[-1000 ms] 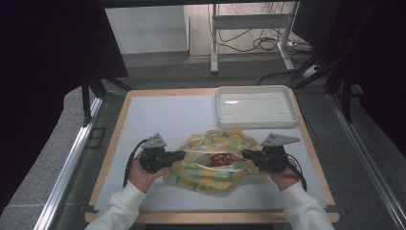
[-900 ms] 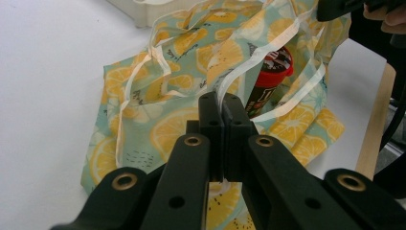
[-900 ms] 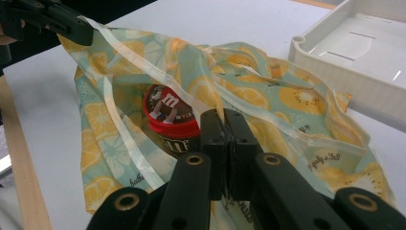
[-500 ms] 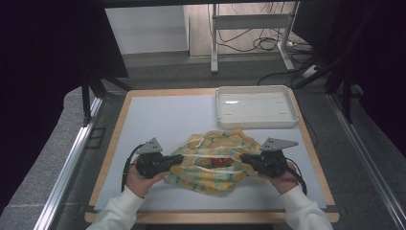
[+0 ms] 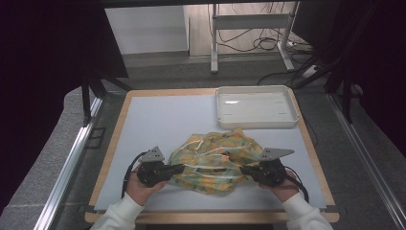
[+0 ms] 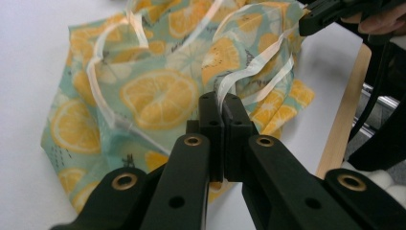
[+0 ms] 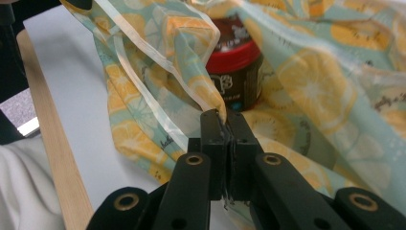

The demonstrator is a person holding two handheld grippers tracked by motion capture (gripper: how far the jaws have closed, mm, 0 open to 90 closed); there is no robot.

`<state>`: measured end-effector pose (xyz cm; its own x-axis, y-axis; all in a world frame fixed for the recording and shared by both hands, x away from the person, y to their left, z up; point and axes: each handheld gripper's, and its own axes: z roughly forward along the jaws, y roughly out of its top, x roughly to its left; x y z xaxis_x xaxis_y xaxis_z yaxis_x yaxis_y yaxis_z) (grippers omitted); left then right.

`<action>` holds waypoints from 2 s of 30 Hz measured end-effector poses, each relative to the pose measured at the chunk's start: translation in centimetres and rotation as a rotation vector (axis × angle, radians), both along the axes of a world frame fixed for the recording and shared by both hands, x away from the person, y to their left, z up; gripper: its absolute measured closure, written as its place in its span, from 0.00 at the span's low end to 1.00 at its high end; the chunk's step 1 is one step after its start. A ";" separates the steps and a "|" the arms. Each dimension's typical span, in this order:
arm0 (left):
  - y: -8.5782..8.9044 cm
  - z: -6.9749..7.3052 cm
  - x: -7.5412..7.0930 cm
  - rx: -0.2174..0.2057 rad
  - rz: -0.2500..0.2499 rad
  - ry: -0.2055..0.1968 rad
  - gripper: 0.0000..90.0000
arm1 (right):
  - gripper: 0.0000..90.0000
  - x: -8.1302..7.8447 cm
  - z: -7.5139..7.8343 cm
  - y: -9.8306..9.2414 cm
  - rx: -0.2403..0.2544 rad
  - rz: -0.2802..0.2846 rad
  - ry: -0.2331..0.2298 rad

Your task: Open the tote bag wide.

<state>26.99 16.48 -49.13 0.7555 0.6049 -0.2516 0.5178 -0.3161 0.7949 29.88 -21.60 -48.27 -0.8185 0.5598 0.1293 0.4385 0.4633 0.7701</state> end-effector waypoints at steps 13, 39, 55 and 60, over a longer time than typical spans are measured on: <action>-0.2 -2.0 0.1 0.047 -0.005 0.066 1.00 | 0.97 -0.3 -1.6 0.2 -0.065 0.030 0.045; -1.1 -4.6 1.3 0.147 0.008 0.139 0.99 | 0.97 0.0 -3.8 1.0 -0.142 0.031 0.076; -0.8 -1.8 -0.4 0.074 -0.018 0.015 0.36 | 0.48 -1.4 -1.6 1.2 -0.065 0.023 -0.059; 0.1 -0.5 -0.5 0.025 0.007 -0.012 0.35 | 0.41 -1.7 -0.7 1.1 -0.026 0.018 -0.087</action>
